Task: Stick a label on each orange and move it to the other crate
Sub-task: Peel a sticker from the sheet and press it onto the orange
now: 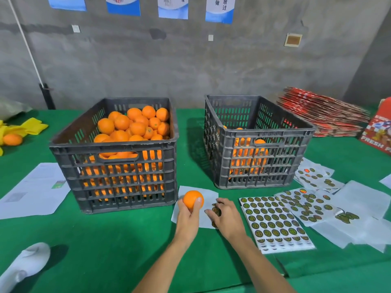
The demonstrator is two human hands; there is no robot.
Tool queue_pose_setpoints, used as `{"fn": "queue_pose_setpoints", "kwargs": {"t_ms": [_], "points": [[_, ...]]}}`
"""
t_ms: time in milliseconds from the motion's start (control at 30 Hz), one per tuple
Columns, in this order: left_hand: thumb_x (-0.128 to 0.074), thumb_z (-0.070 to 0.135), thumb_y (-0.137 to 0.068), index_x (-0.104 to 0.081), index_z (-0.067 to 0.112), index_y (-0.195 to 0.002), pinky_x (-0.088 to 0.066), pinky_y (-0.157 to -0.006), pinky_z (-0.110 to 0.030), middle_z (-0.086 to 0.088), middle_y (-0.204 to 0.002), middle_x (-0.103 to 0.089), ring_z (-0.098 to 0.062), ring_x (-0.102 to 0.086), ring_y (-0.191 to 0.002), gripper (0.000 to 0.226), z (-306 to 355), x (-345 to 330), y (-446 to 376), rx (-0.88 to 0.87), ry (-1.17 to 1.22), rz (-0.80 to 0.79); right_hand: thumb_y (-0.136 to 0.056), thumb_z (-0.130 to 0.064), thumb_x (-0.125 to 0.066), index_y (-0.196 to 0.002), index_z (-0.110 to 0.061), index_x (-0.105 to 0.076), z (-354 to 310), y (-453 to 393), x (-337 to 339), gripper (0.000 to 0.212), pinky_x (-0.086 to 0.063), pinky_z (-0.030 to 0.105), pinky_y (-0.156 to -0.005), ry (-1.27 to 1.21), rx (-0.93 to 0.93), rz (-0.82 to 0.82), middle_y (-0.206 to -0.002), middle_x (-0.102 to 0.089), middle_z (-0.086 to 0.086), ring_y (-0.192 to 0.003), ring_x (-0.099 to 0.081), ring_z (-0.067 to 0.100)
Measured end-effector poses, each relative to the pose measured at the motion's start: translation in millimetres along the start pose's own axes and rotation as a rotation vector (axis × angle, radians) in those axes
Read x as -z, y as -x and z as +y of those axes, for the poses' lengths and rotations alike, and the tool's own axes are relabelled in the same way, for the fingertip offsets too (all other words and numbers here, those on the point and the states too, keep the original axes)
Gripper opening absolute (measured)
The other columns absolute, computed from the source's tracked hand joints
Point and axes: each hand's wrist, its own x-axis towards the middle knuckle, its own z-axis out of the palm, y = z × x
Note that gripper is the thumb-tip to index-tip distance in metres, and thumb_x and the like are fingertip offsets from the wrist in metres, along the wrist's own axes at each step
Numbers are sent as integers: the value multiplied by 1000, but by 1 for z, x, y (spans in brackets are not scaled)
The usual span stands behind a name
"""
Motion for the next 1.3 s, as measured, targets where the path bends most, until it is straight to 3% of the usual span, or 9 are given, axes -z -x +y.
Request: {"fn": "queue_pose_setpoints", "kwargs": {"t_ms": [300,433,567,667,833,1033,1100,1233,1300], "points": [[-57,51,-100,-40,24,-130,-44,-72,-12,5,-111,-58,-4,-61,-92,43,2,0,4,-41,-24,2,-104,-27,-53,-126,-15,-69,-5,-5,7,30,-47,25,-98,130,28,123,-128,-65,-2,-115,-54,14],[-59,47,-100,-40,25,-131,-45,-71,-9,6,-112,-59,1,-62,-89,42,1,0,3,-47,-23,3,-101,-27,-56,-107,-21,-72,-8,-5,6,18,-48,26,-85,164,41,147,-113,-67,-6,-102,-53,14],[-59,44,-101,-40,25,-130,-45,-71,-3,3,-111,-60,8,-61,-85,40,-2,0,3,-56,-19,-13,-95,-18,-64,-81,-23,-74,-7,-10,7,19,-51,31,-79,-187,-94,177,-94,-70,-8,-89,-61,14],[-59,46,-101,-40,28,-128,-46,-71,-7,4,-110,-61,3,-62,-85,37,-2,0,2,-56,-24,-16,-98,-21,-65,-79,-23,-70,-11,-14,12,20,-55,36,-75,-437,-201,271,-82,-72,-6,-80,-67,19],[-57,43,-103,-38,31,-132,-44,-78,-16,3,-120,-59,-5,-59,-102,36,3,0,-8,-11,-32,-43,-100,-28,-63,-94,-33,-69,-31,-4,17,10,-52,23,-76,-405,-20,294,-94,-69,-19,-87,-63,-3],[-52,46,-104,-32,31,-149,-52,-106,-41,-2,-136,-52,-17,-59,-120,51,22,-2,-18,4,73,-73,-101,-24,-61,-104,-25,-74,-61,-3,30,14,-53,26,-83,-378,160,288,-102,-66,-18,-94,-63,1],[-48,48,-105,-33,29,-147,-55,-101,-43,-1,-134,-53,-17,-60,-118,49,37,-2,-22,-3,114,-59,-102,-24,-60,-104,-24,-74,-68,-3,38,14,-54,29,-84,-412,195,301,-103,-67,-17,-96,-64,3],[-47,50,-105,-44,30,-127,-57,-72,-20,3,-119,-60,-1,-69,-93,30,73,4,-27,-35,195,-46,-105,-32,-55,-116,-24,-74,-82,-2,59,24,-53,29,-93,-387,336,358,-118,-65,-18,-111,-62,2],[-53,53,-102,-47,32,-120,-56,-74,-20,2,-116,-63,1,-70,-92,28,93,6,-28,-32,276,-48,-105,-41,-49,-132,-26,-67,-91,-2,69,36,-49,25,-101,-296,420,386,-131,-59,-21,-122,-55,-2]]}}
